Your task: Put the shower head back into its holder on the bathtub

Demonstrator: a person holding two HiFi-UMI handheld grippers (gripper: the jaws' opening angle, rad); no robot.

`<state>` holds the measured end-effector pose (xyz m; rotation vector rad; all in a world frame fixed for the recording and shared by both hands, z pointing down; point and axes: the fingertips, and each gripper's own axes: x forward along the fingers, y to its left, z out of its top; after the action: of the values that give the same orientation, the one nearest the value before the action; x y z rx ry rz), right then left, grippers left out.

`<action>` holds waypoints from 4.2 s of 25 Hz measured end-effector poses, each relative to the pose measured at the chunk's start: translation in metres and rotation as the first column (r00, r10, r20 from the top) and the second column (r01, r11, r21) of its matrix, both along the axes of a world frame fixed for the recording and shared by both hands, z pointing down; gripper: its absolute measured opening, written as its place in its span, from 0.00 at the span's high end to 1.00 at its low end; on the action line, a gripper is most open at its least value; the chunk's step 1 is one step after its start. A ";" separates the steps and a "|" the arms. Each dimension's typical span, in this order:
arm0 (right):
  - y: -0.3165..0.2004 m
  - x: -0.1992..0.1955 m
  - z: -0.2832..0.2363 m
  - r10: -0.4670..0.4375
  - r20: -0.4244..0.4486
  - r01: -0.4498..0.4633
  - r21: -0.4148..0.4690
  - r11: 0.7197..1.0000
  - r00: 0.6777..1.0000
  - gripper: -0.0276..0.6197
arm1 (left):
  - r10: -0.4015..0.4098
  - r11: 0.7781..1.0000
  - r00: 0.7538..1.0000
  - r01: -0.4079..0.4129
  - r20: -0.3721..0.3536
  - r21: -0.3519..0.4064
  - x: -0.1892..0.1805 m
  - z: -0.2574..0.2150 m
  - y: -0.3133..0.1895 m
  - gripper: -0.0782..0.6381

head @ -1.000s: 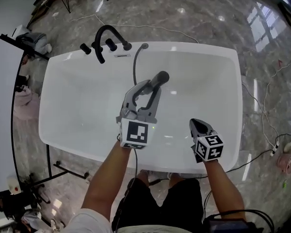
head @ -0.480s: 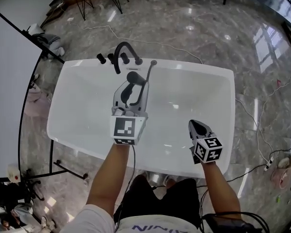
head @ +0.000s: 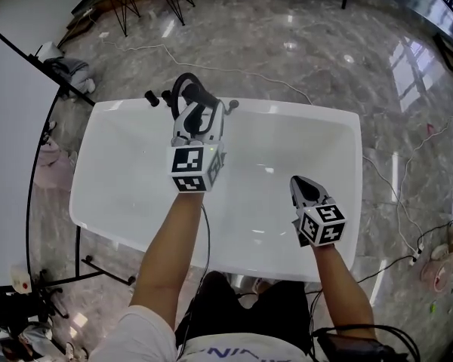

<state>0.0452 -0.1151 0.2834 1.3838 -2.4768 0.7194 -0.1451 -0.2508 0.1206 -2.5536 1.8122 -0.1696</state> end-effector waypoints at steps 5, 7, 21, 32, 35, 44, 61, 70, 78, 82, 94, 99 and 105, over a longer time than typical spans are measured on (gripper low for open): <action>-0.025 -0.005 0.015 -0.004 -0.010 0.004 0.002 1.000 1.000 0.94 | -0.029 0.999 0.999 0.028 -0.032 -0.032 -0.006 0.027 -0.037 0.70; -0.038 -0.007 0.018 -0.004 -0.012 0.004 0.011 1.000 1.000 0.94 | -0.032 0.999 0.999 0.030 -0.034 -0.040 -0.006 0.038 -0.047 0.70; -0.093 -0.034 0.053 -0.041 0.003 0.040 0.044 0.998 0.999 0.94 | -0.079 0.984 0.995 0.068 -0.064 -0.164 -0.013 0.152 -0.120 0.70; -0.095 -0.030 0.111 -0.028 0.008 0.028 -0.003 1.000 1.000 0.94 | -0.068 0.974 0.998 0.067 0.001 -0.215 -0.014 0.229 -0.166 0.70; -0.090 -0.031 0.127 -0.016 0.018 0.017 -0.029 0.999 1.000 0.94 | -0.056 0.971 0.998 0.061 0.028 -0.232 -0.016 0.245 -0.177 0.70; -0.077 -0.019 0.167 -0.022 -0.001 0.022 -0.071 0.997 1.000 0.94 | -0.052 0.954 0.999 0.054 0.012 -0.296 -0.017 0.294 -0.201 0.70; -0.069 -0.036 0.197 -0.033 0.002 0.033 -0.106 0.994 0.999 0.94 | -0.012 0.947 1.000 0.018 0.019 -0.321 -0.013 0.320 -0.234 0.70; -0.061 -0.033 0.207 -0.014 0.011 0.016 -0.129 0.992 1.000 0.94 | 0.030 0.948 0.998 -0.010 0.061 -0.319 -0.001 0.326 -0.240 0.70; -0.054 -0.030 0.217 -0.005 0.015 0.007 -0.147 0.989 1.000 0.94 | 0.042 0.945 0.995 -0.012 0.086 -0.328 0.001 0.332 -0.243 0.71; -0.053 -0.029 0.219 -0.005 0.013 0.007 -0.150 0.989 1.000 0.94 | 0.020 0.940 0.997 0.006 0.073 -0.342 -0.001 0.341 -0.242 0.70; -0.043 -0.026 0.227 0.005 0.022 -0.001 -0.167 0.986 1.000 0.94 | -0.011 0.916 0.999 0.027 0.043 -0.399 -0.007 0.350 -0.247 0.70; -0.035 -0.026 0.229 0.014 0.031 -0.008 -0.176 0.984 0.999 0.94 | -0.001 0.927 1.000 0.011 0.025 -0.376 -0.006 0.342 -0.237 0.70; -0.023 -0.026 0.224 0.004 0.038 0.003 -0.182 0.983 0.999 0.94 | -0.061 0.949 0.998 0.054 -0.011 -0.310 -0.018 0.313 -0.202 0.70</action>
<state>0.0193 -0.1384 0.5076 1.3164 -2.3700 0.9547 -0.1627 -0.4526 0.4332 -2.7088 2.0138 -0.4664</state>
